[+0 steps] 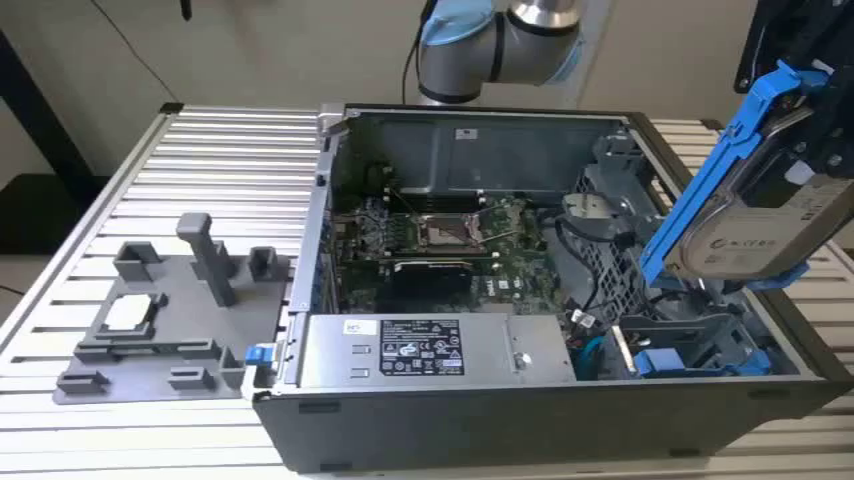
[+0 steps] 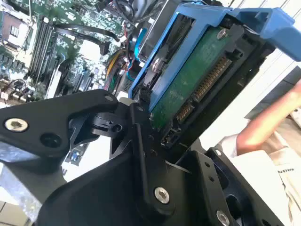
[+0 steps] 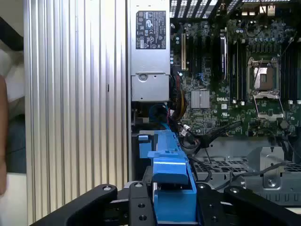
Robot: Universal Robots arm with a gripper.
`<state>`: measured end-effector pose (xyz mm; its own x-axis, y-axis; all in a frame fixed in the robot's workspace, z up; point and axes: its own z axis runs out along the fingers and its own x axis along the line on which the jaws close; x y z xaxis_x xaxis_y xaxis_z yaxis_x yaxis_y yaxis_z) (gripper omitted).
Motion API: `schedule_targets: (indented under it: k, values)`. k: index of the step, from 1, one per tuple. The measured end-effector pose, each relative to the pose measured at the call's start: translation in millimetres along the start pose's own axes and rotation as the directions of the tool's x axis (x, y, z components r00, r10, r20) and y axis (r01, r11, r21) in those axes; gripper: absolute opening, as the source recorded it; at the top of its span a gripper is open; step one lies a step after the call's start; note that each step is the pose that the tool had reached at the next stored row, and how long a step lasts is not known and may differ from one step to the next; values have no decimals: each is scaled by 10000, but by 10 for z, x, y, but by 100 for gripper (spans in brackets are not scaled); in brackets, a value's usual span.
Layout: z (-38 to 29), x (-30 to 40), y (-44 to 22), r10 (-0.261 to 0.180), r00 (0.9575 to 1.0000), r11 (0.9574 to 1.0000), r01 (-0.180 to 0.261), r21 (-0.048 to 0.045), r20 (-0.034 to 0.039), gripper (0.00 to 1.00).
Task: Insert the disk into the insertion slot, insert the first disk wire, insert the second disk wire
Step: 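Insert the disk into the insertion slot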
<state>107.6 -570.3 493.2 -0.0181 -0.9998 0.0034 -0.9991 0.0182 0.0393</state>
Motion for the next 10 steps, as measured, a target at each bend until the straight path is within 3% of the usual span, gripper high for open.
schedule_targets:
  k: [10]
  values:
    - [16, 8, -1, 0, 10000, 10000, 0, 0, 0, 33]
